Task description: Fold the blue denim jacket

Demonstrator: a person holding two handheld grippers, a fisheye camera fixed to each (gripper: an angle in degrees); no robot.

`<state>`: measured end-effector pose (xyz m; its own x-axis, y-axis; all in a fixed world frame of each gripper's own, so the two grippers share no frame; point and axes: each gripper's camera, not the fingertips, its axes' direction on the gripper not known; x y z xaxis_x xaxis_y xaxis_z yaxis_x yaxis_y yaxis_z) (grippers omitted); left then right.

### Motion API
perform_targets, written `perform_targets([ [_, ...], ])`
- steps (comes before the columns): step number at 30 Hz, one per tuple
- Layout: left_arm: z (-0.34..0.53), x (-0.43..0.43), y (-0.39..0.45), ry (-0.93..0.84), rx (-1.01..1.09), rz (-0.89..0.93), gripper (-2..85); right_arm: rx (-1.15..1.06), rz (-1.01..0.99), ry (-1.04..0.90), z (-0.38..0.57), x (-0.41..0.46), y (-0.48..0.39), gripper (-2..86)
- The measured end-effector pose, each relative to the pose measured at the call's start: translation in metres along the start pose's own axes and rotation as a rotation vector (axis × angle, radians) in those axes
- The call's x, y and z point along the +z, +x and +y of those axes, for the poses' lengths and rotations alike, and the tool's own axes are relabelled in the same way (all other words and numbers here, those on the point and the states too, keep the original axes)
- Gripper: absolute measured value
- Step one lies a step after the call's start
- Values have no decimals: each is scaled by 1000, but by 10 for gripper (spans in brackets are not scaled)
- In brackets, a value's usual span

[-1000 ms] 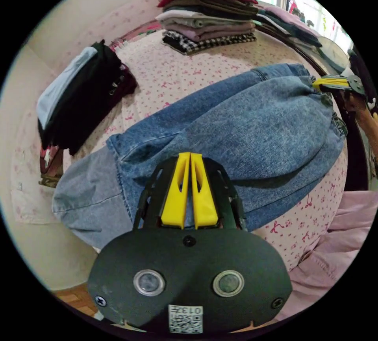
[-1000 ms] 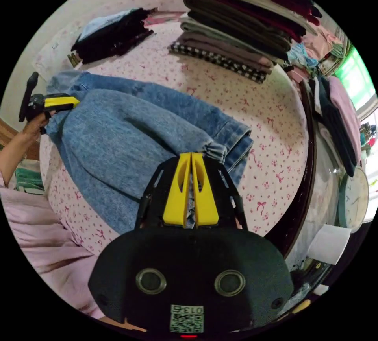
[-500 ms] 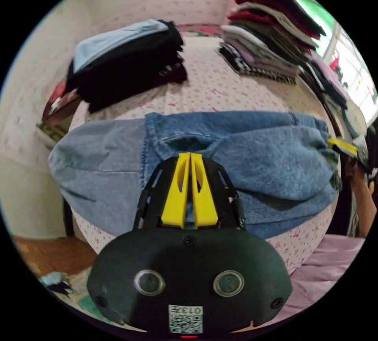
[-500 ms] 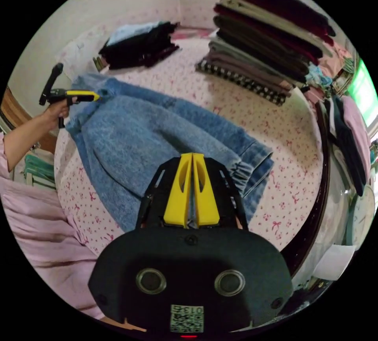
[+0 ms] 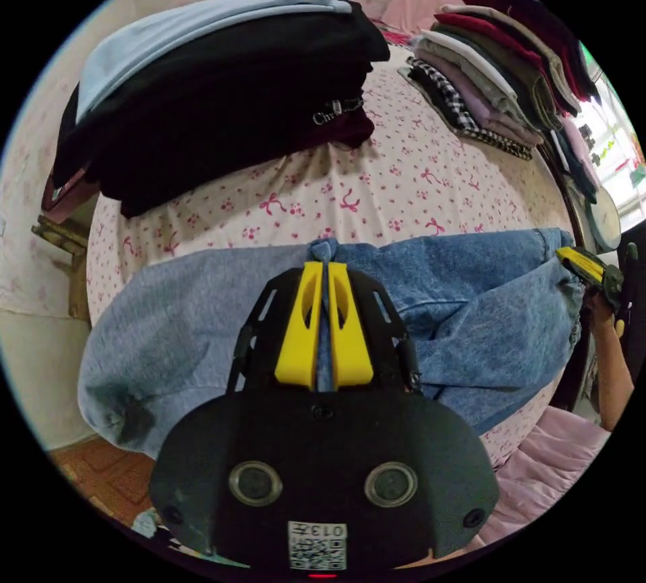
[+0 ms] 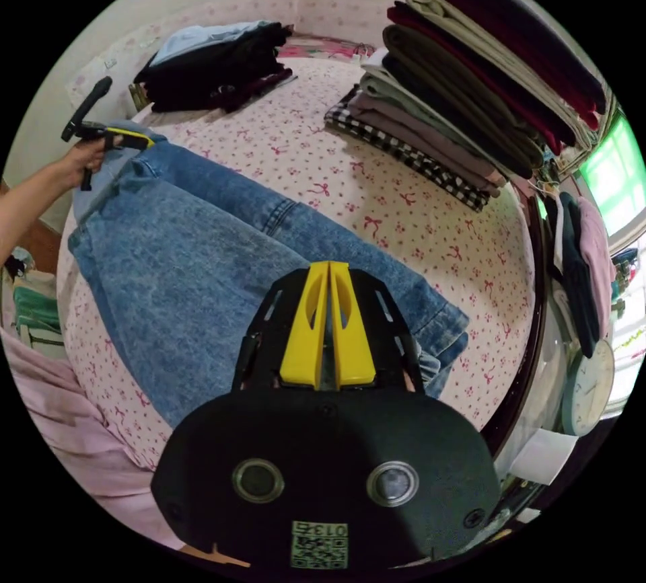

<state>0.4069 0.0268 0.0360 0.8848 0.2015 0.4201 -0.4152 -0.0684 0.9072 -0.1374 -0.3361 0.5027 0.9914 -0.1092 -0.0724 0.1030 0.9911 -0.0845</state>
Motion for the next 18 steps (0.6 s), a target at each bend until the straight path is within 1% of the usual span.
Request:
perform_targets([
  [1,-3,-2,-7,3,-1,18,14,12,35,-62,-3,16,-3,2],
  [3,-2,-3,-34,24,-74,132,10,3,35,-138,-3,39,-4,2],
  [5,9,1,-76,62,-190,359,9,22,-15,-99,1,44,-5,3],
  [7,21,-8,-85,98,-163,423,12,32,-39,-129,1,52,-13,5],
  [9,40,-36,-83,137,-78,407,17,49,-6,-161,-3,51,-24,8],
  [10,61,-64,-80,207,-14,374,23,51,1,-139,-4,47,-29,9],
  [11,88,-96,-77,281,49,310,33,36,-8,-50,-6,33,-41,12],
  [12,103,-113,-75,320,61,254,40,7,-27,33,-12,20,-58,18],
  [14,172,-168,-75,463,15,-45,76,-72,-71,128,-30,7,-93,35],
  [15,188,-177,-77,482,-18,-124,87,-156,-113,177,-45,3,-122,49],
  [16,216,-189,-82,509,-75,-258,109,-205,-140,196,-53,2,-139,56],
  [17,235,-191,-89,481,-89,-323,121,-309,-201,224,-71,3,-175,68],
  [18,241,-189,-93,449,-90,-333,127,-403,-254,249,-89,4,-212,75],
])
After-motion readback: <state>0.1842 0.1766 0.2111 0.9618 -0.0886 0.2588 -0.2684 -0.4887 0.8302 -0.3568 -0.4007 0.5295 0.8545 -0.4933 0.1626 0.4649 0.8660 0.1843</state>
